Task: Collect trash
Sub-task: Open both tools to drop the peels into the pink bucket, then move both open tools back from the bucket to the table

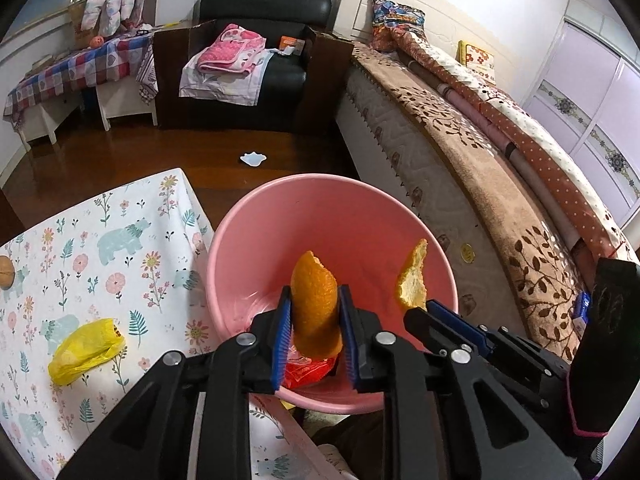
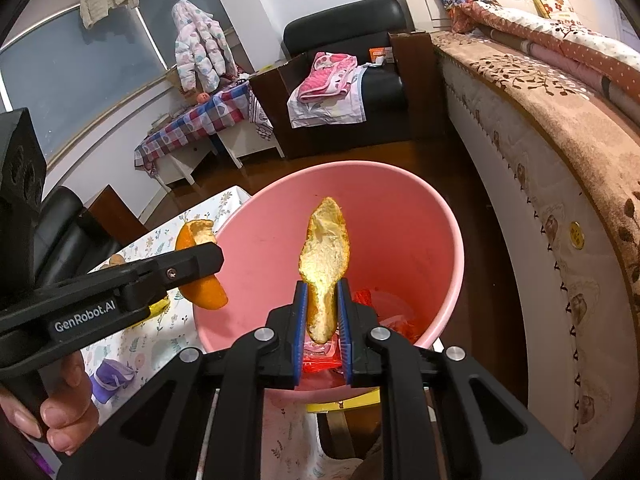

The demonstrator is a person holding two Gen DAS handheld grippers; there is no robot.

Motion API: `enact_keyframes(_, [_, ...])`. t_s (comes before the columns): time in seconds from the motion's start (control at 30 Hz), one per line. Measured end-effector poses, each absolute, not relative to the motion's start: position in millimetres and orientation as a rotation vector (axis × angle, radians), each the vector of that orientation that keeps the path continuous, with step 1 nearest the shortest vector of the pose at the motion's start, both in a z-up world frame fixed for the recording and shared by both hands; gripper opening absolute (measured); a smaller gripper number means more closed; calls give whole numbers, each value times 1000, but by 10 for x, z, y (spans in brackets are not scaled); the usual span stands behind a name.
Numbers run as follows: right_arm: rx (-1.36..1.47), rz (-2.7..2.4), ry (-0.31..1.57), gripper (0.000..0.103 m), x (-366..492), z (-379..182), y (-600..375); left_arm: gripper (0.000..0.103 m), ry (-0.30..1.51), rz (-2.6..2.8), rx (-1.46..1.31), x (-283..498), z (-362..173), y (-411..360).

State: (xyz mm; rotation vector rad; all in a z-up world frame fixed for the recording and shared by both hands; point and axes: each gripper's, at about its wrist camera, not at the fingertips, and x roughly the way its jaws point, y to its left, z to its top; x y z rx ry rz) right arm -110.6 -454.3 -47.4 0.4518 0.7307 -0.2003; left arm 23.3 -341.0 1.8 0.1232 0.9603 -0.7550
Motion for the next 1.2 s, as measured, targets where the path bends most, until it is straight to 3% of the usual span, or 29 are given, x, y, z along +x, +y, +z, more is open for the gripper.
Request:
enact_keyframes(0.1, [459,-200,732,15,-1093,-501,-4554,26,967,-757,119,242,8,-3398])
enact_keyframes(0.17, [456,-201,732,15,-1079,-502,-4561,38,964,-755,117,242,17,-3398])
enact_keyframes(0.27, [461,-197,741,16,-1061,-511,-4569,44,963,-752,103,252,38,-3365])
enact_keyframes(0.47, [486,-191,748,24,-1058,-503,-4567,45,962,-741,91,263,70,-3305])
enact_keyframes(0.63, [494,-179,732,37,-1079,-444,-4530,45,949,-744,91,231,128,-3262])
enact_keyframes(1.2, [433,-169,679,38,-1218,-158,-4262,45,889,-700,61,108,371,-2776])
